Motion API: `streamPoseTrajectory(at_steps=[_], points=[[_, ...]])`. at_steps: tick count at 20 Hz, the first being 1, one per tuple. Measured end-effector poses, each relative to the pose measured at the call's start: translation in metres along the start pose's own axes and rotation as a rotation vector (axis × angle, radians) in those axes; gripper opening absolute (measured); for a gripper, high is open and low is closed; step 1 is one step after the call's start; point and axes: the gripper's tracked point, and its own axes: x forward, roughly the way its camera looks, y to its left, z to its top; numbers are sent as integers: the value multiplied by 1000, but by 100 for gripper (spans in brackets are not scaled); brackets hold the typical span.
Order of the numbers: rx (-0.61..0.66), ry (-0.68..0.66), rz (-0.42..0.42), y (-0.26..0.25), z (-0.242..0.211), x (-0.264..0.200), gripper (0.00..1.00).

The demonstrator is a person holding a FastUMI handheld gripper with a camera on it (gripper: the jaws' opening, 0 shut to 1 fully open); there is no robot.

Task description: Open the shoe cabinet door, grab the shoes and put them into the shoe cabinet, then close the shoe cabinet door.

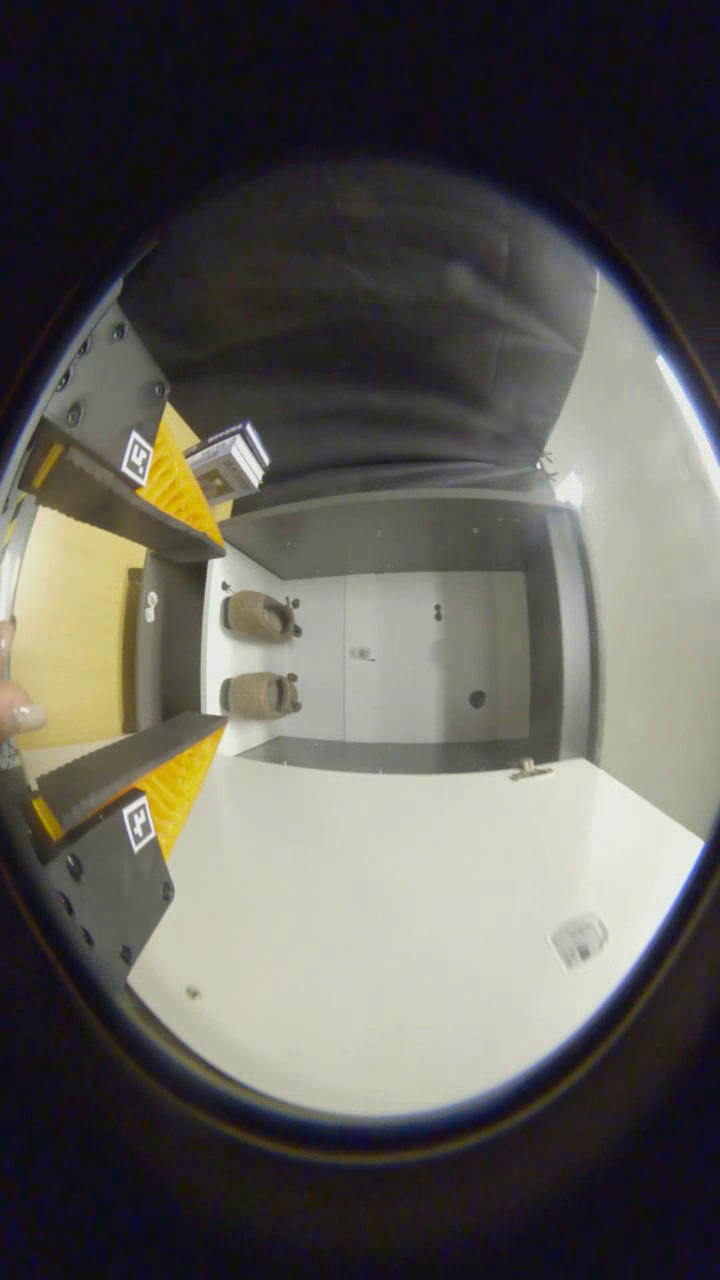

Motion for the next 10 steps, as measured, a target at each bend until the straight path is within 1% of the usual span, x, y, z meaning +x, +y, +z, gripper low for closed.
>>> streamPoseTrajectory(at_steps=[3, 4, 7, 10], points=[[9, -45, -85, -36, -1, -51, 96], [21, -58, -121, -51, -4, -75, 96], [62, -118, -246, -94, -5, -123, 96], [96, -106, -351, -137, -16, -155, 96]])
